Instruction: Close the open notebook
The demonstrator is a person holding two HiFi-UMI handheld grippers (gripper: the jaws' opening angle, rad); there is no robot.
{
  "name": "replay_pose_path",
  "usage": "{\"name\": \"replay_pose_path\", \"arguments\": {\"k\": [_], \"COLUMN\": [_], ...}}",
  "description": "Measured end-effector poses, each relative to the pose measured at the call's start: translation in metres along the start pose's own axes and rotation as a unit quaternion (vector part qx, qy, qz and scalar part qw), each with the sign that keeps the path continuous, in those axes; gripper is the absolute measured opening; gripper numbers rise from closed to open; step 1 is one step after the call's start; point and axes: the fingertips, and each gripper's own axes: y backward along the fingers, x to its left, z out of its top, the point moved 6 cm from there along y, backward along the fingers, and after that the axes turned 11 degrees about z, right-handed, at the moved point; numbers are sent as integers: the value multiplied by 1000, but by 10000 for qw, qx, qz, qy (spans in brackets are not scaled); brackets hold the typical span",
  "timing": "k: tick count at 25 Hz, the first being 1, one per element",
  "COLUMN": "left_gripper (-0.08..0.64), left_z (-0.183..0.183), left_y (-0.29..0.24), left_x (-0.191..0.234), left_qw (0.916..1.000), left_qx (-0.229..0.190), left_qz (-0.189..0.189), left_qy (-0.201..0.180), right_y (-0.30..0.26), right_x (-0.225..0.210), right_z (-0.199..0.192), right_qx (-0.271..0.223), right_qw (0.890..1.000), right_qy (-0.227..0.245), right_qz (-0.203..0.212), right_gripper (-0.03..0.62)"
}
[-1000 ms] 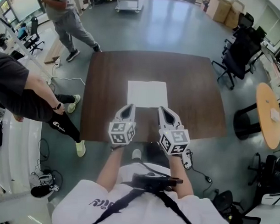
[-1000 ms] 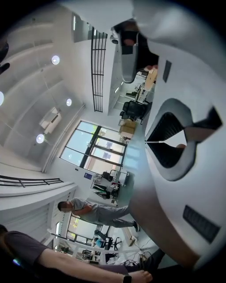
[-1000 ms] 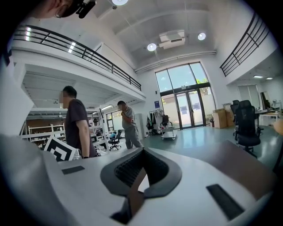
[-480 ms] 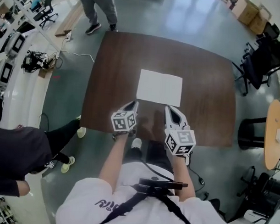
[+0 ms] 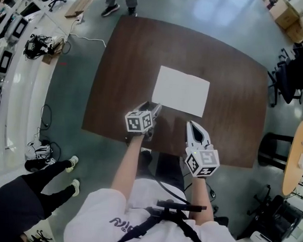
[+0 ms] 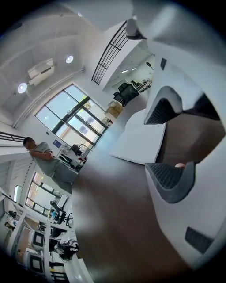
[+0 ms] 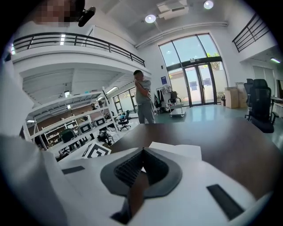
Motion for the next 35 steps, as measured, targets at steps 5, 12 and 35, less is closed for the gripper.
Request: {"name": "replay_pose_path", "arguments": {"k": [5, 12, 35], "left_gripper": [227, 225, 48], "left_z": [-2, -2, 9], "left_y": [-23, -41, -32], "left_x": [6, 16, 2], "left_qw": [9997, 9976, 9940], "left_qx": [0, 243, 175], "left_qz": [246, 638, 993], "left_qy": [95, 125, 419], "right_y": [-5, -11, 5], "right_x": [-18, -24, -45], "right_z": [-18, -20, -11], "right_qx": [185, 210, -78], "right_qw": [9998, 9997, 9999], "right_qy": [-68, -3, 0], "right_qz": [6, 89, -75], "right_gripper": [-6, -7, -6]}}
